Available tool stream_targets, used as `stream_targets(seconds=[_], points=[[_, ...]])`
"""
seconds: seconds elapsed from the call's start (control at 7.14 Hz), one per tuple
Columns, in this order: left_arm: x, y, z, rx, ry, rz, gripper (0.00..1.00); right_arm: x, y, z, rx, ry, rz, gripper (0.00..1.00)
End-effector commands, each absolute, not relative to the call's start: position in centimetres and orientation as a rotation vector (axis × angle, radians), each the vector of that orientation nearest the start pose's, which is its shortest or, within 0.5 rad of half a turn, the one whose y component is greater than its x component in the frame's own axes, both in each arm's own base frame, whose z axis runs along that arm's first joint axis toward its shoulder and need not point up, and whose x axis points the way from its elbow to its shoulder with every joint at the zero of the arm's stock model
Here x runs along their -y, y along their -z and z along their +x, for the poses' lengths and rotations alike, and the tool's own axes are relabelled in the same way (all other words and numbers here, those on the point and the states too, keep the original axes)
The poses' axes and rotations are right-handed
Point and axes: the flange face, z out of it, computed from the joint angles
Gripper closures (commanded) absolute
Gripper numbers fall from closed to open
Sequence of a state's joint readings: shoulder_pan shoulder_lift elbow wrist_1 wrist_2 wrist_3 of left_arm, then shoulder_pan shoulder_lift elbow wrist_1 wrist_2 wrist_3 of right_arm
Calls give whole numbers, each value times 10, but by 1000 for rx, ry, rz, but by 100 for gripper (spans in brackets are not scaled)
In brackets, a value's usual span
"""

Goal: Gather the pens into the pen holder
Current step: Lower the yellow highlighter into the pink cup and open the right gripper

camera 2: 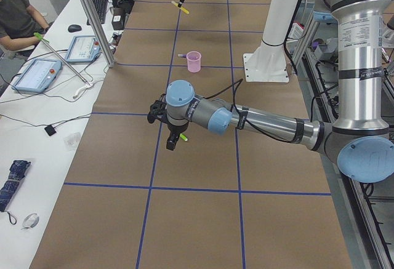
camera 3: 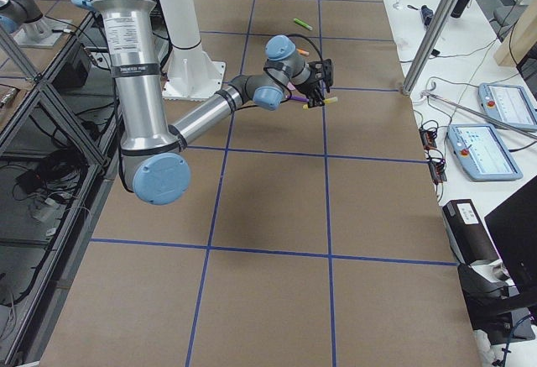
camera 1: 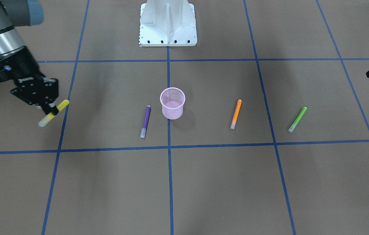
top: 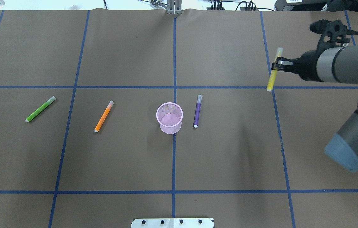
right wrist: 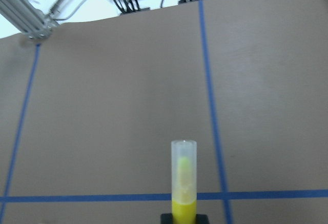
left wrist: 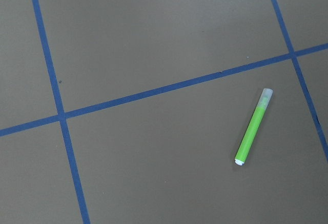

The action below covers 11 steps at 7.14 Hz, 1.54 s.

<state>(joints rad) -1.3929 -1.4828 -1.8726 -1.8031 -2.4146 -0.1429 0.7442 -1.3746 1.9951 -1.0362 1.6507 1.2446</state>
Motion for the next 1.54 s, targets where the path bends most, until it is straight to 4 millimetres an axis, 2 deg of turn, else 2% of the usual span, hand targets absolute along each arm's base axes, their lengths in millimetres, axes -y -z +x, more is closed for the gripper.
stream_targets(seconds=[0.0, 0.14, 0.56, 0.7, 0.98, 1.12, 1.26, 1.4], points=[[484, -501, 35, -891, -249, 311, 1, 374, -212, -442, 1078, -400, 708, 100], [485, -500, 36, -892, -253, 314, 1, 364, -186, -470, 1047, -396, 725, 100], [485, -500, 37, -892, -255, 312, 1, 348, -172, -542, 983, -421, 817, 100], [484, -500, 41, -892, -263, 308, 1, 336, -176, -554, 967, -416, 835, 100], [485, -499, 60, -893, -297, 295, 1, 320, -179, -563, 971, -391, 824, 100], [502, -497, 71, -896, -311, 292, 1, 322, -179, -563, 954, -402, 845, 56], [530, -499, 85, -897, -319, 283, 1, 326, -183, -566, 930, -407, 864, 2], [547, -497, 93, -897, -326, 281, 1, 328, -178, -565, 936, -410, 866, 1]])
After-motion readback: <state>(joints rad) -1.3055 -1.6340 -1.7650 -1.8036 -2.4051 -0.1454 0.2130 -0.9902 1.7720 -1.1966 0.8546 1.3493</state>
